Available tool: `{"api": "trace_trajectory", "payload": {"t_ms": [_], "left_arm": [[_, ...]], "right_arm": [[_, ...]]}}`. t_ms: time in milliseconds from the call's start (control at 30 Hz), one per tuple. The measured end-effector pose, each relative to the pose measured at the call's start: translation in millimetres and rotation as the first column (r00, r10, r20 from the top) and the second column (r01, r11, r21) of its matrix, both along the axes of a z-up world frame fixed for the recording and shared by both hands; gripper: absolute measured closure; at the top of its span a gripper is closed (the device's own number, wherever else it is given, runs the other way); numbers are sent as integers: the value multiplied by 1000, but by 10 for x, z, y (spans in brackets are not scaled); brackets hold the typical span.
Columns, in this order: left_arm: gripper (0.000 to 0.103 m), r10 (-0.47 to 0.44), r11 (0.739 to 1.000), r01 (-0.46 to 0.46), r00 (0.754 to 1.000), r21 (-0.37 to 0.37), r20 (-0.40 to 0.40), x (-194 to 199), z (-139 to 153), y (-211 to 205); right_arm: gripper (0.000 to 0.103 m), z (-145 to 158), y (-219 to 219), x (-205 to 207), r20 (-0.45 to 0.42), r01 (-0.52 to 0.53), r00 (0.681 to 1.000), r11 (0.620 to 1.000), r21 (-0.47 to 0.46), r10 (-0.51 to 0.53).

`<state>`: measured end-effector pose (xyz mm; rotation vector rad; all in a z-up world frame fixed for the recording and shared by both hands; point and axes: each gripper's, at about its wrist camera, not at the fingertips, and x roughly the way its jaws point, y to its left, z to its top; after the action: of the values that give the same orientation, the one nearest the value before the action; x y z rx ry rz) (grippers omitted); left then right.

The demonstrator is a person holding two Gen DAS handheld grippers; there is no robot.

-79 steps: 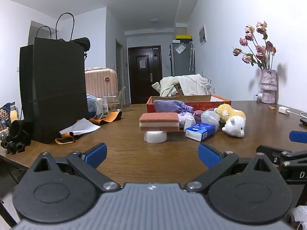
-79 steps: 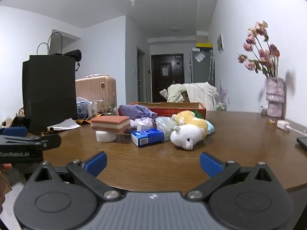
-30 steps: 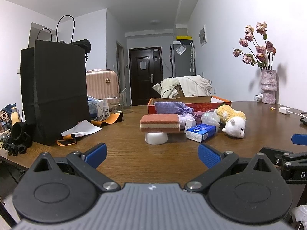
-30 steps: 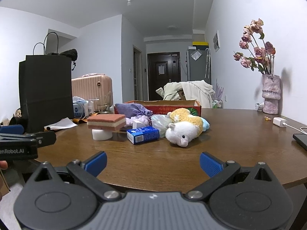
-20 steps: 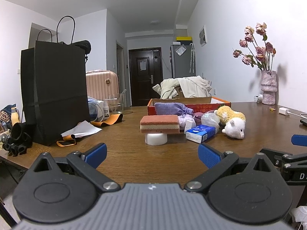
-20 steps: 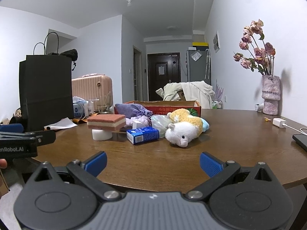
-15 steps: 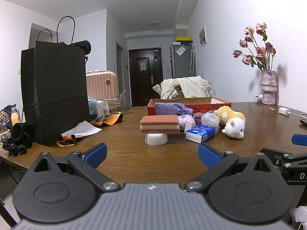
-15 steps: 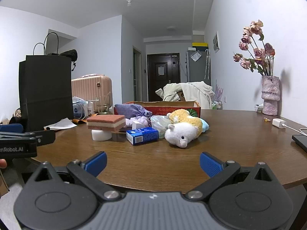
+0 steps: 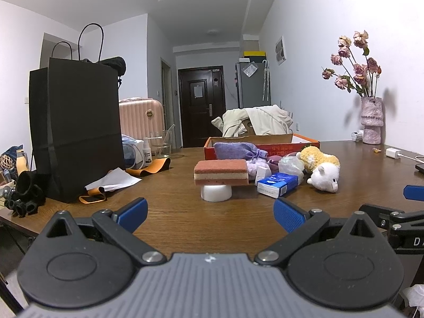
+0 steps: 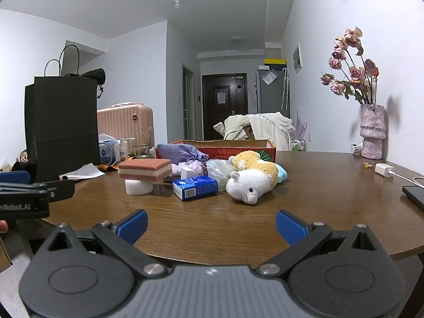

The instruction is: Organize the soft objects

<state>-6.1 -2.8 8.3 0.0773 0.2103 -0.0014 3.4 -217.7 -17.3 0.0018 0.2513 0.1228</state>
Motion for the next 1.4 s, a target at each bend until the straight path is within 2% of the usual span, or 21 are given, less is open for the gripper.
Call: {"api": "trace_trajectory", "payload": {"t_ms": [267,433,500,600,667,700,867,967,1067,1167,1200,1300,1400], "left_arm": [[0,12,1000,-12,1000,-9,-16,121,25,25],[0,5,1000,-7,997,-23,-78,354,46,14],[0,0,1000,-1,997,-7,-75,434,43,-19],[0,27,998,-24,998,56,-53,580,13,-144],[0,7,996,-3,999,95,-42,688,15,-231],[0,-6,995,10,999,100,-41,751,26,-266],[0,-22,993,26,999,119,-35,1057,116,-406],[0,-30,994,38,996,99,-81,1268,211,-443],[0,-63,996,68,994,54,-88,1415,314,-463],[0,-90,995,94,992,41,-88,1526,363,-543],[0,-106,993,110,990,39,-93,1562,364,-577],[0,-167,985,171,979,23,-119,1652,348,-681],[0,-264,964,265,954,-8,-142,1700,306,-806]], "right_arm": [[0,13,-34,140,6,5,1000,1000,11,-5],[0,93,-152,309,37,6,999,999,31,-8],[0,110,-194,405,28,-13,1000,1000,23,12],[0,138,-242,600,9,-10,1000,1000,7,9],[0,150,-277,774,-24,-30,999,999,12,31],[0,157,-304,903,-67,-53,996,998,26,55],[0,170,-392,1533,-181,-15,983,989,145,42],[2,184,-379,1938,-222,62,975,991,120,-35],[3,134,-419,2296,-296,168,946,982,83,-136],[24,26,-497,2474,-363,147,927,983,107,-100],[37,-2,-510,2476,-374,120,925,987,111,-71],[39,6,-519,2309,-373,29,928,1000,12,-22],[38,62,-582,2017,-395,-77,918,994,-77,41]]}}
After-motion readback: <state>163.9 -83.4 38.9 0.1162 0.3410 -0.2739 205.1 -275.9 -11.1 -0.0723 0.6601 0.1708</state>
